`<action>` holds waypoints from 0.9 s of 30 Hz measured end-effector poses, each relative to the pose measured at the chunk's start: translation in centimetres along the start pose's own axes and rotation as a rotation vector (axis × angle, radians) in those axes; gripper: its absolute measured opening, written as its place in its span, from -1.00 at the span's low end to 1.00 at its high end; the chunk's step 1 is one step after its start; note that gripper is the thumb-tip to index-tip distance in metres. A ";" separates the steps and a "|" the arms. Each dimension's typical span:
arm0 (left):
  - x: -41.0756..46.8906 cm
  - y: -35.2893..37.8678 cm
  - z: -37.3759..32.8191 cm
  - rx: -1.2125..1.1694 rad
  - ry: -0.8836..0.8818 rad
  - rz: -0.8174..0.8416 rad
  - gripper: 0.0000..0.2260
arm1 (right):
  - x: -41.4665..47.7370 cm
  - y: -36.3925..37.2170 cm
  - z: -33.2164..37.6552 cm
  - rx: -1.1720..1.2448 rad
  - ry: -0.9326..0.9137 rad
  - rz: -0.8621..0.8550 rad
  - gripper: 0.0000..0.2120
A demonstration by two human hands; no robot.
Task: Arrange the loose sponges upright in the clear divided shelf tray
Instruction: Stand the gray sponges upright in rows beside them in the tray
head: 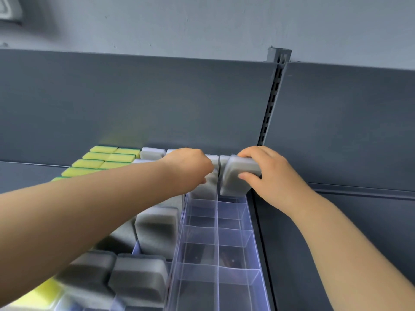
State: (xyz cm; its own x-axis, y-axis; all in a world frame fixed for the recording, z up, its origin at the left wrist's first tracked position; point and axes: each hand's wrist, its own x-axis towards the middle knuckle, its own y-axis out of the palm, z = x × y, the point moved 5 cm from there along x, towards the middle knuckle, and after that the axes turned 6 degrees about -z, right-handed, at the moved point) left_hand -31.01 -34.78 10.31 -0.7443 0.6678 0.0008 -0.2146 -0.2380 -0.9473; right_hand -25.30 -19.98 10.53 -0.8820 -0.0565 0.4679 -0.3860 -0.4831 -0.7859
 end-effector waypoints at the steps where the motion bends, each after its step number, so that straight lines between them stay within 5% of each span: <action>1: -0.1 0.1 0.0 -0.008 -0.007 0.002 -0.88 | 0.0 0.3 0.1 -0.011 -0.007 0.011 -0.74; 27: -0.7 1.4 0.5 -0.078 0.030 -0.083 -0.72 | -0.5 4.7 -1.1 -0.131 -0.182 -0.086 -0.64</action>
State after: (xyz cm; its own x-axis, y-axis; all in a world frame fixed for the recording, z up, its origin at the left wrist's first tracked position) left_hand -31.09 -35.96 9.17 -0.7069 0.7037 0.0716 -0.2235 -0.1262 -0.9665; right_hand -26.97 -21.25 6.13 -0.7856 -0.1828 0.5911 -0.4997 -0.3758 -0.7804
